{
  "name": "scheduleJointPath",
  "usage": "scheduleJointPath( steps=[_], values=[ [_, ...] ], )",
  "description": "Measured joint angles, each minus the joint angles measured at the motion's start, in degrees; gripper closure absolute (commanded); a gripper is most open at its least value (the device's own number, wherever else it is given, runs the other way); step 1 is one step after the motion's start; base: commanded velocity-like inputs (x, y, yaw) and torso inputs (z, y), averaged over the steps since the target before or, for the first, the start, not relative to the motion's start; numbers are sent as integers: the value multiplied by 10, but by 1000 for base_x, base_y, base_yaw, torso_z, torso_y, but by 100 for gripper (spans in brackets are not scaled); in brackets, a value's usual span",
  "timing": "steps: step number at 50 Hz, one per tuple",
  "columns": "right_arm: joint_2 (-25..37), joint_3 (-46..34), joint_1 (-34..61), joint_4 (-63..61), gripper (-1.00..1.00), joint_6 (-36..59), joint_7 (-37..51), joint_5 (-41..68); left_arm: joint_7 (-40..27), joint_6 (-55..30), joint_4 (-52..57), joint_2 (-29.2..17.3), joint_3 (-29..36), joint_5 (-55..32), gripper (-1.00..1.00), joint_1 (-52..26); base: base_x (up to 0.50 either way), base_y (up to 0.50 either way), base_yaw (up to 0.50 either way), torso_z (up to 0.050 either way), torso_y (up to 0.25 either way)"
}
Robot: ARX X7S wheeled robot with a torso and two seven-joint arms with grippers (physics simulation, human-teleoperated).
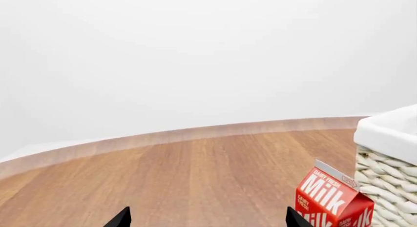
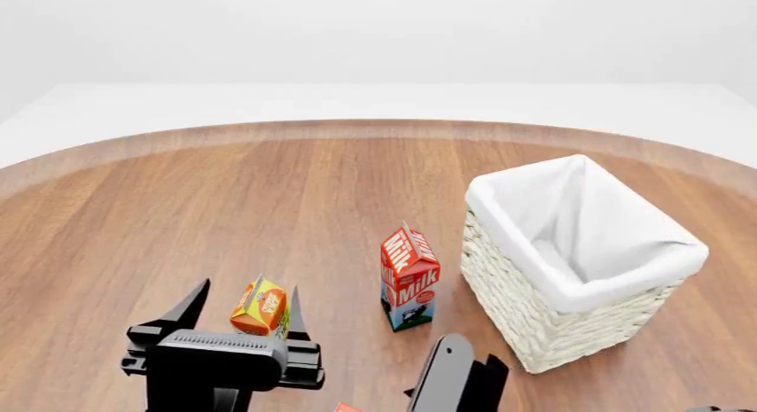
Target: Pick up the cream cheese box and the butter, and put them in the basket.
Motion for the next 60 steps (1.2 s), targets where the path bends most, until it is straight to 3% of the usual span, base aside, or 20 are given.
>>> scheduleJointPath(
  steps=[28,60],
  values=[
    [-16,-77,-13,53,-100,-35,-135,-188,-3,2,0,-3,3,-2,-100,-1,0,0,0,0,0],
    [-7,-132,-23,87,-100,-74,-189,-265,-8,2,1,-6,6,-5,-100,-3,0,0,0,0,0]
  ],
)
